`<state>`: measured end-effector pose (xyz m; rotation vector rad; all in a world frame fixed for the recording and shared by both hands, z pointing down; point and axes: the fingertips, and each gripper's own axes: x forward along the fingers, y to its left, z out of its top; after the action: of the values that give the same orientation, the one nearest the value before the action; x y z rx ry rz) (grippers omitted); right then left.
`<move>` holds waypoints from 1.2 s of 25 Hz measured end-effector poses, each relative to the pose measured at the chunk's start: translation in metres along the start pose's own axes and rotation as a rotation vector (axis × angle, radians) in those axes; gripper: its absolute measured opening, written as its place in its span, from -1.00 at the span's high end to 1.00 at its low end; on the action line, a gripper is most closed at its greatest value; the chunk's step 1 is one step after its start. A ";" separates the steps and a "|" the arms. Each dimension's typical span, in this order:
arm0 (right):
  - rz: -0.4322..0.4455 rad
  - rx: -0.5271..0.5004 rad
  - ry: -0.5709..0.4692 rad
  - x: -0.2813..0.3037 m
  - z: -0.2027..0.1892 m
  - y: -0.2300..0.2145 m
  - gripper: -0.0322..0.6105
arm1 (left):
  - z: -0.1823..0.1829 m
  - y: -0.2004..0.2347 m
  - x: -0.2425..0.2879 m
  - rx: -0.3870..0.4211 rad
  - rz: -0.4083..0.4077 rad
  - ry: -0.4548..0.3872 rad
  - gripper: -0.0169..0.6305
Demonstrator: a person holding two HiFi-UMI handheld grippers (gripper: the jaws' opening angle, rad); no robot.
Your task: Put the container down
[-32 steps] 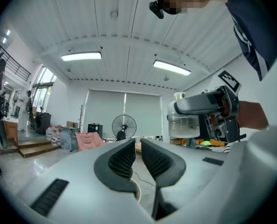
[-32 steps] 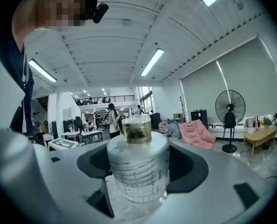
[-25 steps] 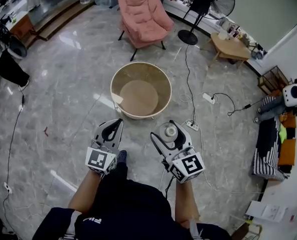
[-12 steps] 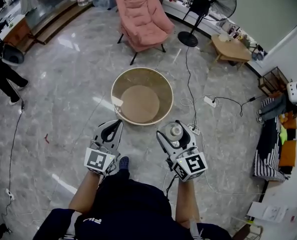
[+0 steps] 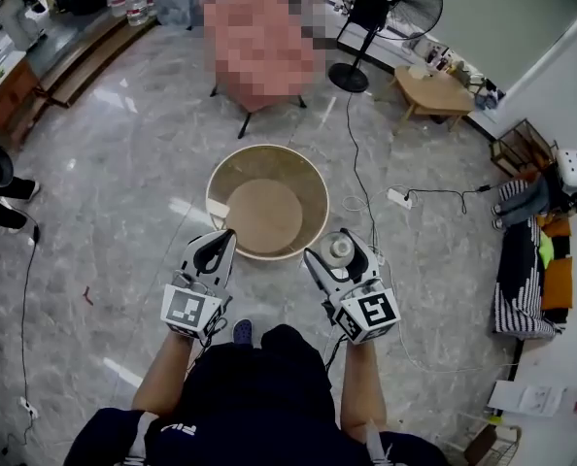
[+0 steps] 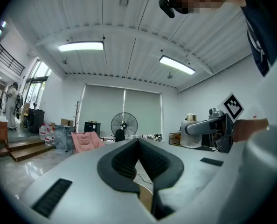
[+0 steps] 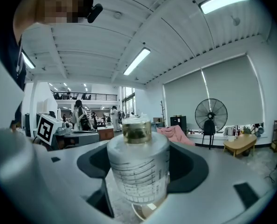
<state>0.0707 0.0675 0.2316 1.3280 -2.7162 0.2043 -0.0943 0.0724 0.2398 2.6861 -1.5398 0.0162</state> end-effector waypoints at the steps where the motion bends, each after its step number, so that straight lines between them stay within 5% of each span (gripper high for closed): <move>1: -0.004 -0.004 0.004 0.005 -0.001 -0.005 -0.20 | 0.000 0.002 0.006 -0.003 -0.001 0.005 0.87; 30: 0.061 0.052 0.030 0.117 -0.006 -0.130 -0.20 | -0.026 0.028 0.157 -0.041 0.026 0.062 0.87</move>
<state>0.1026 -0.1012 0.2650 1.2449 -2.7467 0.2997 -0.0387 -0.0754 0.2721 2.6092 -1.5396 0.0670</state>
